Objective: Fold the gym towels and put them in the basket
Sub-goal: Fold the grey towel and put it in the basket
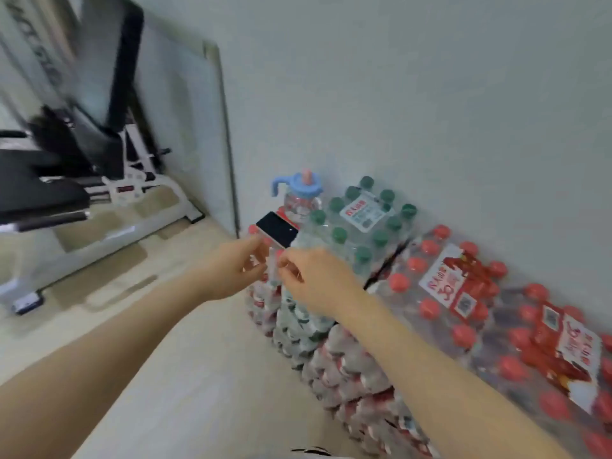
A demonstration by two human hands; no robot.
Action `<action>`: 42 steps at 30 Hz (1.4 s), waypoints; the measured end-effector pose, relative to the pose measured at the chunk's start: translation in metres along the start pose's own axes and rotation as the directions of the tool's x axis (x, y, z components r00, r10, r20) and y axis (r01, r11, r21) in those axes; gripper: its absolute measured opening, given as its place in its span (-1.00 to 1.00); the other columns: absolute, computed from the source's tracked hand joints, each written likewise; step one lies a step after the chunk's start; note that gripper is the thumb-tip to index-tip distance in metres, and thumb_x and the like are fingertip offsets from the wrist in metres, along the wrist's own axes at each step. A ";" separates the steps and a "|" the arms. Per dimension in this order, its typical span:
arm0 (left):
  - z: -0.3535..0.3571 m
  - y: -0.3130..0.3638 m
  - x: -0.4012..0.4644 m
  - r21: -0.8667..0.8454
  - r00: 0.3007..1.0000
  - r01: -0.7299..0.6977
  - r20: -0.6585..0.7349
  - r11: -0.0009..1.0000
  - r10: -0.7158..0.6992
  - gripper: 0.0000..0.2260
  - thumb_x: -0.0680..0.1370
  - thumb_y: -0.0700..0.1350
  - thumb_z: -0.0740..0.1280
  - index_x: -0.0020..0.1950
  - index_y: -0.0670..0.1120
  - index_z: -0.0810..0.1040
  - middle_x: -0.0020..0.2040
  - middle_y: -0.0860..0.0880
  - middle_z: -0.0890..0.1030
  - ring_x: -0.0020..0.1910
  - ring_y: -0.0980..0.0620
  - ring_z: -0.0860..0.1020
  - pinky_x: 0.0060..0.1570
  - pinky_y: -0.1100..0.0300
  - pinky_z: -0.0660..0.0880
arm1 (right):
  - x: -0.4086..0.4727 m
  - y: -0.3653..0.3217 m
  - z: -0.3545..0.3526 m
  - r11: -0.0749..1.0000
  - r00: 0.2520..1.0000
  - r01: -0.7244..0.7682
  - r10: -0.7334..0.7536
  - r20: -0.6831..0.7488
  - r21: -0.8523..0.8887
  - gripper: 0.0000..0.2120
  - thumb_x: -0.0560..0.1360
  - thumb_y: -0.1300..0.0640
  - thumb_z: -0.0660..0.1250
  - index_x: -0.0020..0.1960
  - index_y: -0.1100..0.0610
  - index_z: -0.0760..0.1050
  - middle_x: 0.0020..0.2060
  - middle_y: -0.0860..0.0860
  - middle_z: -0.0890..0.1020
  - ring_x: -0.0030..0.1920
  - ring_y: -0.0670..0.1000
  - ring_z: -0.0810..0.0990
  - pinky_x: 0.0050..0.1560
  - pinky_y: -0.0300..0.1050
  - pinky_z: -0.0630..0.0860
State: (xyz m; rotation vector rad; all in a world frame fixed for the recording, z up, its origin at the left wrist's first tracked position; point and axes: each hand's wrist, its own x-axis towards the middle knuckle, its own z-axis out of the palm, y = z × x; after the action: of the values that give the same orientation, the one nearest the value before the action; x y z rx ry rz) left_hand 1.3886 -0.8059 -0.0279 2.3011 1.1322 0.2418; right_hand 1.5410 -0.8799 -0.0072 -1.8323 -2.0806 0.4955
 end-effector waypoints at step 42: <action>-0.363 -0.769 -0.667 -0.804 -0.049 0.527 -0.353 0.276 -0.934 -0.88 0.56 -0.16 0.20 0.03 -0.02 0.48 -0.03 0.09 0.52 -0.10 0.00 0.56 -0.35 0.31 0.31 | 0.410 -0.897 0.583 0.871 0.462 0.380 -0.469 0.752 0.310 -0.82 0.53 0.14 0.16 0.04 0.16 0.49 -0.20 0.02 0.61 -0.29 -0.05 0.54 -0.28 -0.28 0.43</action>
State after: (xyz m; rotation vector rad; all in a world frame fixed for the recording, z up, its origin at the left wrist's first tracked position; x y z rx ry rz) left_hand 0.3104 -0.8010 -0.0999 0.6084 2.3787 1.0754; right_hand 0.4338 -0.6023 -0.1051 -0.9523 -2.8832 1.4839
